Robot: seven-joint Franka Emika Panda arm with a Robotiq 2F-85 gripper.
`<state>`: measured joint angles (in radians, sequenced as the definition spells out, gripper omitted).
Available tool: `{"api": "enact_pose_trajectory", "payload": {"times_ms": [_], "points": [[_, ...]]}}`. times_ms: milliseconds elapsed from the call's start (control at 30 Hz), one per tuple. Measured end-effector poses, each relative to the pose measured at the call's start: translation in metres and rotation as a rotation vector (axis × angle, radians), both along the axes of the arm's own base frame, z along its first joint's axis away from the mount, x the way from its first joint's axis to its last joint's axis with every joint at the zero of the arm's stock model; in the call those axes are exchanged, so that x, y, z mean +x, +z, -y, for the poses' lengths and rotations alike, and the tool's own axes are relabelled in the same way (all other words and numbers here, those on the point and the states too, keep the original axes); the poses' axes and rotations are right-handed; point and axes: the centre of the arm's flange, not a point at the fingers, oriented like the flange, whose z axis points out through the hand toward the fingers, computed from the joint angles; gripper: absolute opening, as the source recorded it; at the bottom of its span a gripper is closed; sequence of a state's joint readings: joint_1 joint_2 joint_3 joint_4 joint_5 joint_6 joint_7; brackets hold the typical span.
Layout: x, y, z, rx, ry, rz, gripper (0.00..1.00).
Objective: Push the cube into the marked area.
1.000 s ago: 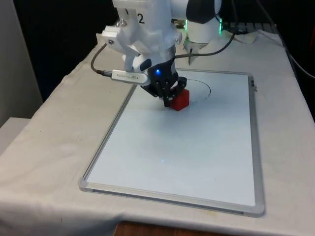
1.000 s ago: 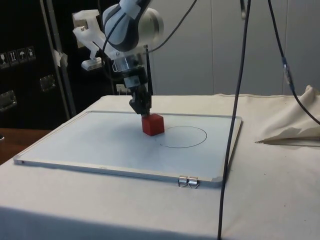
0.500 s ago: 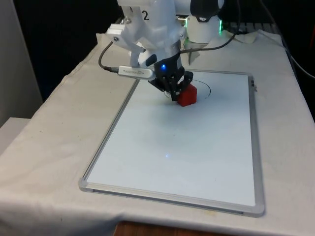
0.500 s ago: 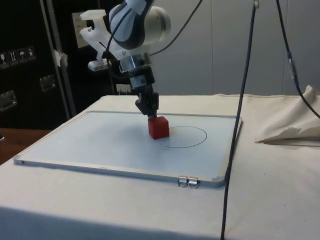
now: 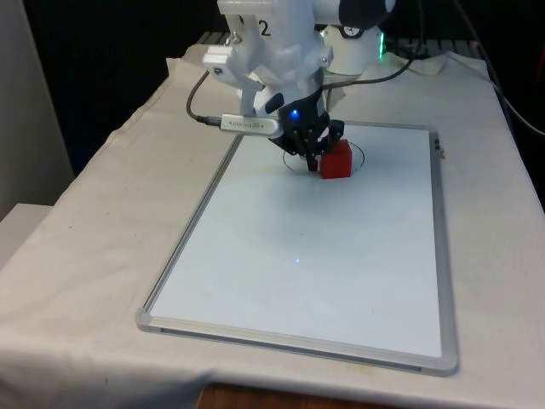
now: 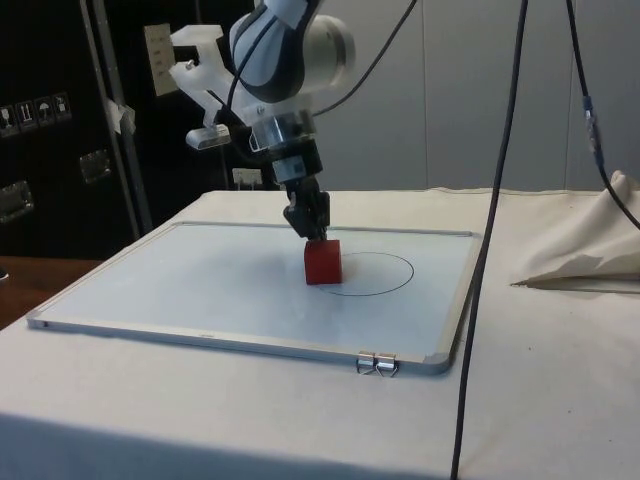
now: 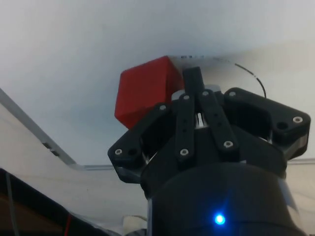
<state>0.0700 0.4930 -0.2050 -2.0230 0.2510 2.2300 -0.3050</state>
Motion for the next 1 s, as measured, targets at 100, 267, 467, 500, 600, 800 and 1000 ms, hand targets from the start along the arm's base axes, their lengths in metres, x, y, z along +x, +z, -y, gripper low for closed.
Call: {"api": "enact_pose_trajectory", "payload": {"times_ms": [100,267,467,500,600,800,1000], "points": [[0.007,-0.005,-0.004,-0.001,0.008,0.006,0.0],[0.015,-0.009,-0.008,-0.002,0.017,0.011,0.0],[0.026,-0.008,-0.014,-0.001,0.03,0.026,0.0],[0.028,-0.009,-0.016,0.0,0.033,0.028,0.0],[0.032,-0.007,-0.024,0.005,0.041,0.035,0.0],[0.027,-0.004,-0.044,0.016,0.041,0.027,0.0],[0.011,-0.004,-0.05,0.022,0.042,0.007,0.0]]}}
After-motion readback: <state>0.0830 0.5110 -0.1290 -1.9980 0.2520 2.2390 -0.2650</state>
